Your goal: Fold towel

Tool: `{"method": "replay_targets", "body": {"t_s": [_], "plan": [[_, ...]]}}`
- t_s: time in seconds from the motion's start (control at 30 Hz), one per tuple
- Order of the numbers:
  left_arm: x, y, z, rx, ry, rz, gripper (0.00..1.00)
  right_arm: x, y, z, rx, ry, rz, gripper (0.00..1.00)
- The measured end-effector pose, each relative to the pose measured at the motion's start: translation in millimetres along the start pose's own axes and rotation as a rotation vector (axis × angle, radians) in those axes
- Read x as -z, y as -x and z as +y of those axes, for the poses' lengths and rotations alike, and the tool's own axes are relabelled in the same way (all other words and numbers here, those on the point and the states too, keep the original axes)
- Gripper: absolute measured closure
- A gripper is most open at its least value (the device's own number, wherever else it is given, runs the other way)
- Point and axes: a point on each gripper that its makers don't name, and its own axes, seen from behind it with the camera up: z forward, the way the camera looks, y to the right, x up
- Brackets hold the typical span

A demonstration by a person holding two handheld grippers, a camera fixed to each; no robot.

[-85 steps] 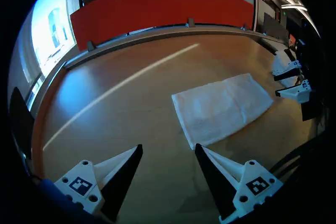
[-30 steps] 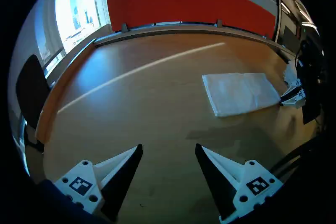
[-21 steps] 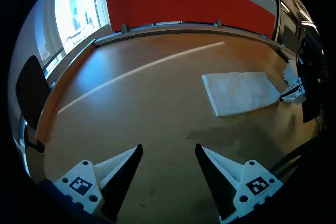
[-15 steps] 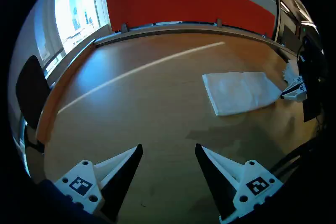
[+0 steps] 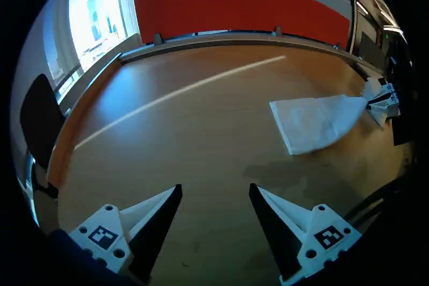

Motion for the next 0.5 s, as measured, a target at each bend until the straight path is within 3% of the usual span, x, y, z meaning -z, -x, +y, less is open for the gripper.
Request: {"method": "replay_targets", "body": {"t_s": [0.5], "plan": [[-0.6,-4.7,6.3,-0.006,0.007,0.004,0.07,34.9,-38.3,16.5,0.059,0.042,0.063,0.9]]}}
